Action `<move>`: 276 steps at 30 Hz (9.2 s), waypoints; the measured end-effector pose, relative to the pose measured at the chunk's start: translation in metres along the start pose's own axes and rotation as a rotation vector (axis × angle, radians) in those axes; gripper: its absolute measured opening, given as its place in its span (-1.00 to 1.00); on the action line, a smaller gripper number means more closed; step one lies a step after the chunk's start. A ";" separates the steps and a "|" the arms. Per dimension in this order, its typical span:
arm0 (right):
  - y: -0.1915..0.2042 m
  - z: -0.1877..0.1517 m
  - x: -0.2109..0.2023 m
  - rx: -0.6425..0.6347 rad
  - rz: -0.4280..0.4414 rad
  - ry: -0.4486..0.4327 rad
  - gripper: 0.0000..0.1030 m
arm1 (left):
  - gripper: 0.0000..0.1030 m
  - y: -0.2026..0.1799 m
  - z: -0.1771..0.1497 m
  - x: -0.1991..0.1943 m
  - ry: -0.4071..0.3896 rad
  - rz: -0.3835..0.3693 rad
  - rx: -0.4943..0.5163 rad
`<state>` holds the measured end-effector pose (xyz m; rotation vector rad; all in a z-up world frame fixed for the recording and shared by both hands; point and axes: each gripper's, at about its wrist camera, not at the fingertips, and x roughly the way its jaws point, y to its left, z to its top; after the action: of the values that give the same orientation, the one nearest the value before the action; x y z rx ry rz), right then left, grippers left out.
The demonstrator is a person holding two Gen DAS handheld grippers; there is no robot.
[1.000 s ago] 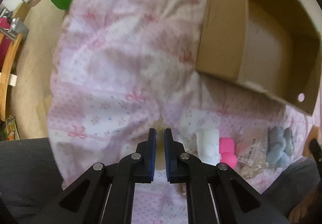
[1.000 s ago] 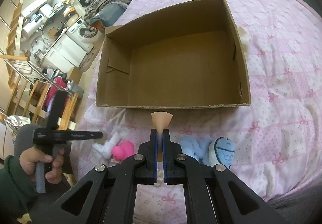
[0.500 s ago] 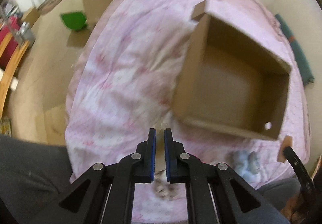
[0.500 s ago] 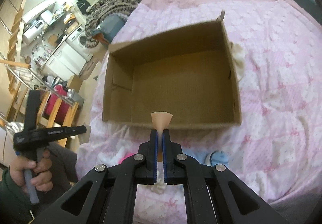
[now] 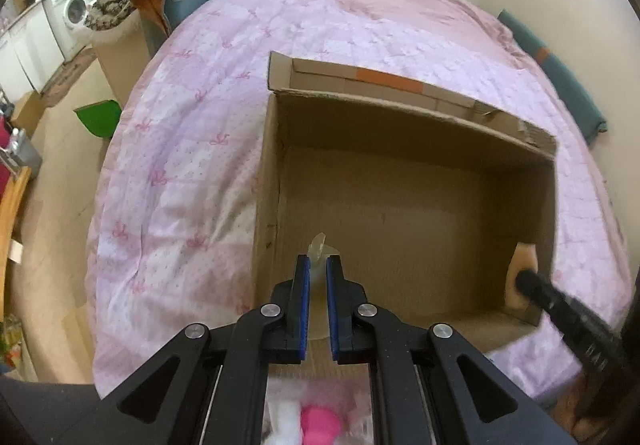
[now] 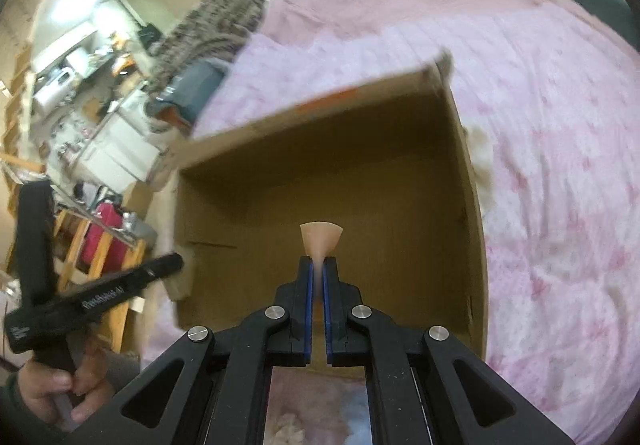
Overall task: Organize soft objects
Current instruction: 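Carry the tan cylinder and the cardboard piece in both grippers over the box, then open both grippers to drop the cylinder and cardboard piece into the box, then move the right gripper to the blue plush slipper while the left gripper approaches the white sock, then grasp the blue plush slipper with the right gripper while the left gripper grasps the white sock, then carry the slipper and sock over the box and open the left gripper, then lower the blue plush slipper into the box and open the right gripper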
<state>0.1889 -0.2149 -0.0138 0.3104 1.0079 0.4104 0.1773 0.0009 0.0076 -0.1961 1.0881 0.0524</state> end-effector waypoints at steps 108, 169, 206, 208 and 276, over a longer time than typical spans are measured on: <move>-0.039 -0.065 -0.025 0.192 -0.108 0.115 0.71 | 0.29 0.061 -0.097 -0.047 -0.028 0.057 -0.069; 0.026 -0.088 0.009 -0.131 -0.089 0.230 -0.40 | -0.57 0.046 -0.121 -0.005 0.205 0.032 0.059; 0.004 -0.006 -0.007 -0.066 -0.045 -0.080 -0.40 | -0.55 -0.005 -0.005 -0.031 -0.223 0.038 0.113; 0.001 -0.008 0.002 -0.071 -0.068 -0.061 -0.38 | -0.54 -0.008 -0.006 -0.016 -0.210 0.028 0.124; 0.023 -0.023 -0.055 -0.052 0.005 -0.108 0.62 | 0.25 0.014 -0.040 -0.077 -0.198 0.013 0.105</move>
<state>0.1393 -0.2189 0.0263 0.2854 0.8893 0.4196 0.1049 0.0116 0.0559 -0.0867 0.8919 0.0258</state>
